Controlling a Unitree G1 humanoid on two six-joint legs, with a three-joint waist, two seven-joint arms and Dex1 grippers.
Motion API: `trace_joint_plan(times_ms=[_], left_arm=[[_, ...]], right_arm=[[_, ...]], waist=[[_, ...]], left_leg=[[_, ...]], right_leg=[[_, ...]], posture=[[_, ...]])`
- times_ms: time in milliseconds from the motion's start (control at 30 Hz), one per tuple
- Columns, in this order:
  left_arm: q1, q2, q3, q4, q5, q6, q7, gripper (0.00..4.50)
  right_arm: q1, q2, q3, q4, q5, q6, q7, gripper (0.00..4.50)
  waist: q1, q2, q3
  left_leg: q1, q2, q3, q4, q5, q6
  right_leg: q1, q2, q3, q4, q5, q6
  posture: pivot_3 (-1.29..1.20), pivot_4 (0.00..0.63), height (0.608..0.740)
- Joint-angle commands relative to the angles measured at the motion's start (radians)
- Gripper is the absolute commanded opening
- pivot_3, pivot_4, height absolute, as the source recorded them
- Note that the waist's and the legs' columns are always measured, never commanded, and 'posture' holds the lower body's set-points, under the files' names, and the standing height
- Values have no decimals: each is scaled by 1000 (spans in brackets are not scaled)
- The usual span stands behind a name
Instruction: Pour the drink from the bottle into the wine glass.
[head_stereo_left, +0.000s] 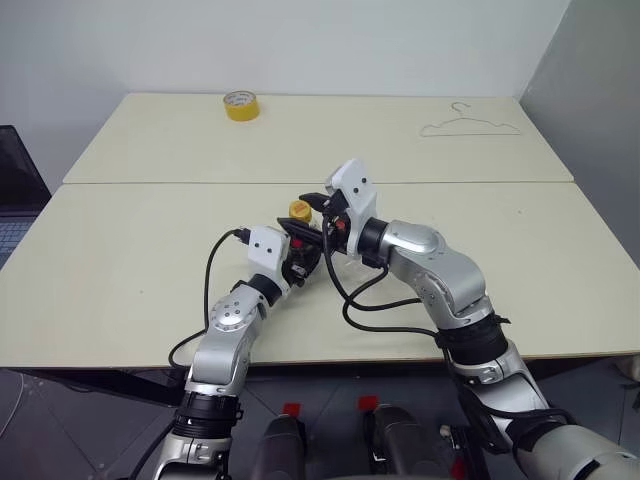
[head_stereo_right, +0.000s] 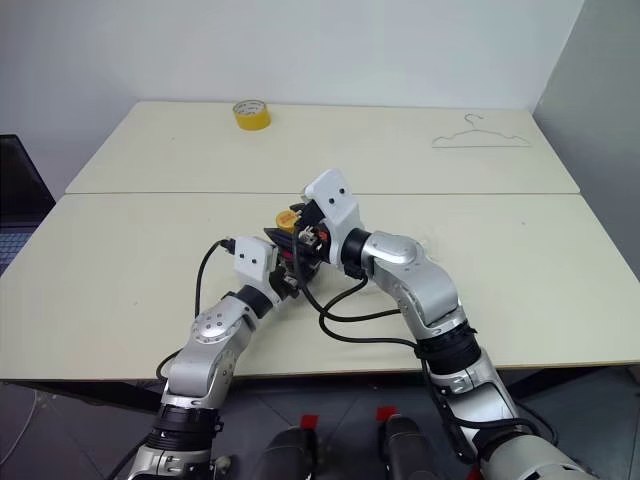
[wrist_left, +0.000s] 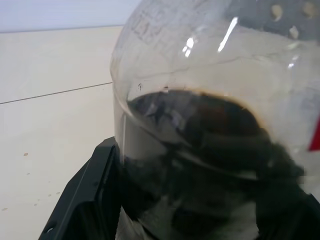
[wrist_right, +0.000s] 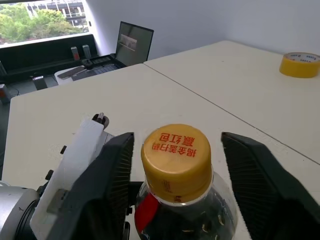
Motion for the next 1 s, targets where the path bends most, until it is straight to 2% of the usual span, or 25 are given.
trace_joint_plan(times_ms=[33,300,400,567,700,1000], left_arm=[[-16,2,5,-36,0,-28,-2,2985],[-17,4,4,-36,-2,-27,-7,2985],[-17,7,0,-40,-14,-16,-25,2985],[3,31,-26,-95,-82,45,-123,2985],[17,87,-34,-164,-154,117,-222,2985],[30,216,-8,-255,-279,251,-372,2985]], right_arm=[[-31,10,-29,-23,1,-27,-10,1480],[-39,15,-31,-20,-2,-36,-11,1414],[-44,-4,-20,-14,0,-49,30,1414],[-61,-84,19,19,22,-94,215,1414],[-92,-162,41,106,30,-169,409,1414],[-133,-200,52,305,31,-337,722,1364]], waist=[[0,0,0],[0,0,0],[0,0,0],[-1,0,0],[-2,0,0],[-4,0,0]], left_leg=[[0,0,0,0,0,0],[0,0,0,0,0,0],[0,0,0,0,0,0],[0,0,0,0,0,0],[0,0,0,0,0,0],[0,0,0,-1,0,0]], right_leg=[[0,0,0,0,0,0],[0,0,0,0,0,0],[0,0,0,0,0,0],[0,0,0,-1,0,0],[0,0,0,-1,0,0],[0,0,0,-1,0,0]], posture=[[0,150,740],[0,150,740],[0,150,740],[0,150,740],[0,150,740],[0,150,740]])
